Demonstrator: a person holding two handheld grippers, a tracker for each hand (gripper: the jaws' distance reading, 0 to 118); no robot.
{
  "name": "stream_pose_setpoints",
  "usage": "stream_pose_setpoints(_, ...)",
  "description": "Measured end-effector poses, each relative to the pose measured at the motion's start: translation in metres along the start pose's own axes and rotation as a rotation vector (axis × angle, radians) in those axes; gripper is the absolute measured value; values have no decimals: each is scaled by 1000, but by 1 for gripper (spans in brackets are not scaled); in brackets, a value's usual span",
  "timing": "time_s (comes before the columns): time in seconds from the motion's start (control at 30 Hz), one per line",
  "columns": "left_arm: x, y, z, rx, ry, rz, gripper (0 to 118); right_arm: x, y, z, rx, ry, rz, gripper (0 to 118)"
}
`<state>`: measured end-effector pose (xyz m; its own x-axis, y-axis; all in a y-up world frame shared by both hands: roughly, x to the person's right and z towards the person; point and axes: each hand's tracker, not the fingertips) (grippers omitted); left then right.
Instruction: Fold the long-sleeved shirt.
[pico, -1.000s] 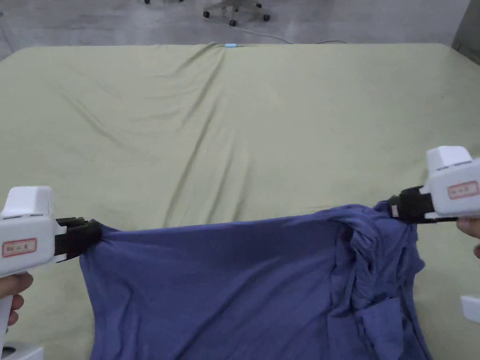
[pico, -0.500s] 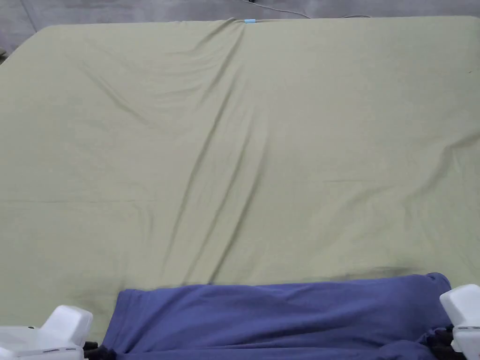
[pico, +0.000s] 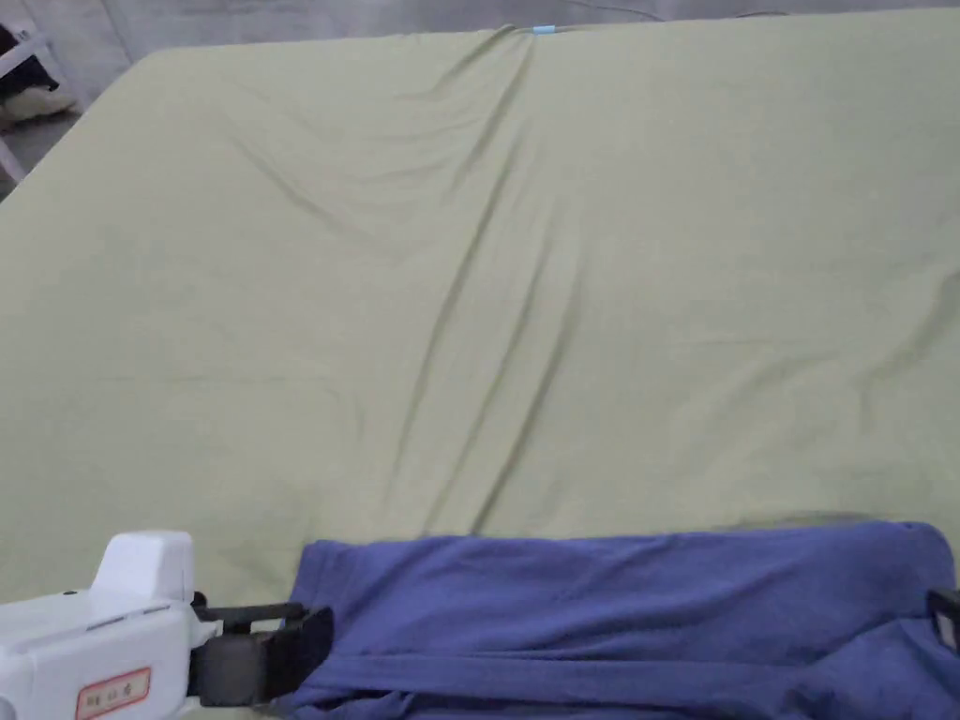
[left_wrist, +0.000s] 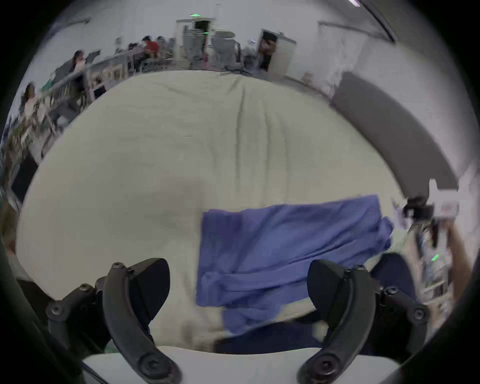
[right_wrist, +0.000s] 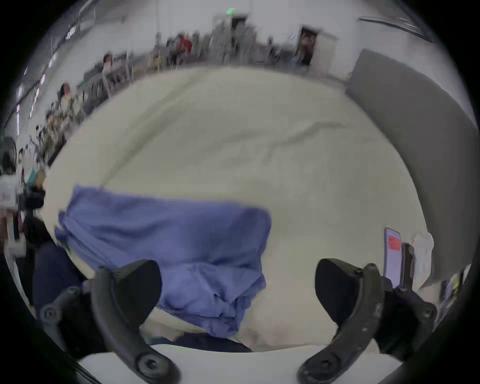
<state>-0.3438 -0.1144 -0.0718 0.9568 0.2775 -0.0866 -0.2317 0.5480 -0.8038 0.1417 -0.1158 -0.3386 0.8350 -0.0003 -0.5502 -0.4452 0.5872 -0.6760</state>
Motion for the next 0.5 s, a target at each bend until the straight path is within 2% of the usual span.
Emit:
stream_pose_setpoints(0.03,-2,-1,8,-22,-56,33,66,2,0,9,18,23,-50,51)
stream_pose_setpoints(0.07,-4,-4,14,-23,-91,48,14,1,-1,17,39,57,-88,1)
stream_pose_setpoints(0.1,1,-5,15,-16,-107,56,0,-2,-2,21,51,93,-134,1)
stream_pose_setpoints(0.17,1,-10,11,8,-78,55,3,-2,-7,24,62,174,-233,3)
stream_pose_setpoints(0.2,-12,-11,10,3,-108,55,0,3,-12,18,49,238,-251,2)
stream_pose_setpoints(0.23,-22,-12,7,-34,-202,42,0,3,-14,14,42,302,-259,2)
stream_pose_setpoints(0.27,-33,-14,5,-30,-254,60,0,2,-16,13,41,328,-270,2)
stream_pose_setpoints(0.3,-49,-15,2,-26,-310,103,2,0,-17,11,39,337,-274,2)
stream_pose_setpoints(0.33,-68,-16,-2,-53,-383,175,16,-6,-17,7,39,334,-262,2)
stream_pose_setpoints(0.37,-84,-19,-10,-75,-430,237,48,-10,-17,5,36,345,-245,2)
stream_pose_setpoints(0.4,-98,-24,-21,-93,-442,268,104,-13,-18,3,32,362,-232,2)
stream_pose_setpoints(0.43,-107,-28,-31,-110,-429,283,118,-15,-18,2,28,378,-228,2)
stream_pose_setpoints(0.47,-134,-34,-33,-55,-473,340,114,-19,-17,-3,24,401,-231,2)
stream_pose_setpoints(0.5,-144,-34,-45,-84,-427,324,114,-21,-18,-6,20,434,-241,2)
